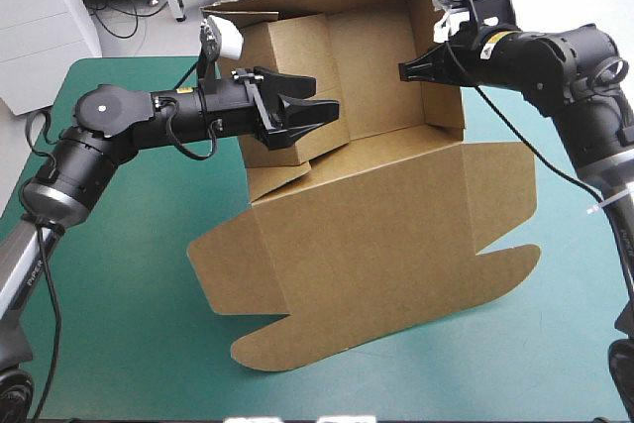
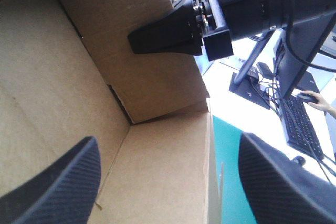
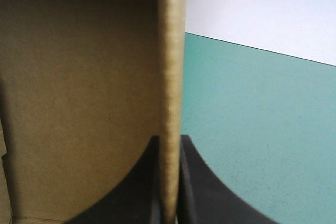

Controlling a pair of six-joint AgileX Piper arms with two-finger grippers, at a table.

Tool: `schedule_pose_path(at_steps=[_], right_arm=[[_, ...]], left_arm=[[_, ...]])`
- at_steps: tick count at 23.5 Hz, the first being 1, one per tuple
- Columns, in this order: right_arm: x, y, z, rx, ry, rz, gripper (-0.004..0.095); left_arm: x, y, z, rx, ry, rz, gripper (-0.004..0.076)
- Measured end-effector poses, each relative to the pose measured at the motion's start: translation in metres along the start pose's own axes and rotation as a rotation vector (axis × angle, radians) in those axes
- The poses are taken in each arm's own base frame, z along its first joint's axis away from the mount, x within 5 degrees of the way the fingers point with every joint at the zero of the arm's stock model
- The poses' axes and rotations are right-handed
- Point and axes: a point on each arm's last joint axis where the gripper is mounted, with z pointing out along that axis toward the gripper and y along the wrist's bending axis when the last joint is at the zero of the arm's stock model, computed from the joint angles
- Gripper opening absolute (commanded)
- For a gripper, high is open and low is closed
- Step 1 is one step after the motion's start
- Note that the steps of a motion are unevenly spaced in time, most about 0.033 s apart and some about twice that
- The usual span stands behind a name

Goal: Fold the box

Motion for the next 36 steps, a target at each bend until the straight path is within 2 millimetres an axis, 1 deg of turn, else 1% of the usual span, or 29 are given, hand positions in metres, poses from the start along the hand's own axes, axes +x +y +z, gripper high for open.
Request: schedule_pose_path(at_steps=[6, 13, 16, 19, 22, 23, 24, 25, 27, 29, 33, 36], right_arm=[[0.0, 0.0, 0.0, 0.0, 0.001, -0.007, -0.0016], [0.0, 0.0, 0.0, 0.0, 0.001, -0.007, -0.0017], [0.0, 0.0, 0.0, -0.001, -0.001, -0.005, -0.0017], [-0.001, 0.0, 0.0, -0.002, -0.006, 0.001, -0.0017], [-0.001, -0.001, 0.0, 0.012, -0.009, -0.002, -0.0017], [-0.001, -0.001, 0.0, 0.016, -0.008, -0.004, -0.0017], [-0.001, -0.002, 0.0, 0.024, -0.006, -0.008, -0.0017], [0.0, -0.003, 0.0, 0.031, -0.004, -0.011, -0.0017], [0.0, -0.004, 0.0, 0.044, -0.003, -0.01, -0.0017], [0.0, -0.005, 0.0, 0.054, -0.004, -0.006, -0.0017], [0.0, -0.006, 0.0, 0.068, -0.002, -0.003, -0.0017], [0.0, -0.006, 0.0, 0.063, -0.002, 0.004, -0.0017]], left_arm=[[0.001, -0.007, 0.009, 0.044, 0.018, 0.005, 0.0524], [-0.011, -0.021, 0.006, 0.111, 0.009, 0.04, 0.0489], [-0.015, -0.023, 0.006, 0.109, -0.011, 0.043, 0.0488], [-0.015, -0.025, 0.009, 0.099, -0.017, 0.047, 0.0462], [-0.01, -0.03, 0.018, 0.056, 0.018, 0.094, 0.0435], [-0.008, -0.031, 0.022, 0.042, 0.034, 0.111, 0.0389], [-0.006, -0.034, 0.026, 0.015, 0.051, 0.143, 0.0296], [-0.005, -0.04, 0.03, 0.005, 0.069, 0.176, 0.0247], [-0.006, -0.047, 0.033, 0.002, 0.08, 0.213, 0.0104], [-0.01, -0.055, 0.034, 0.01, 0.08, 0.249, -0.002], [-0.022, -0.068, 0.032, 0.014, 0.056, 0.294, -0.0032], [-0.024, -0.064, 0.031, -0.046, 0.058, 0.289, -0.0032]])
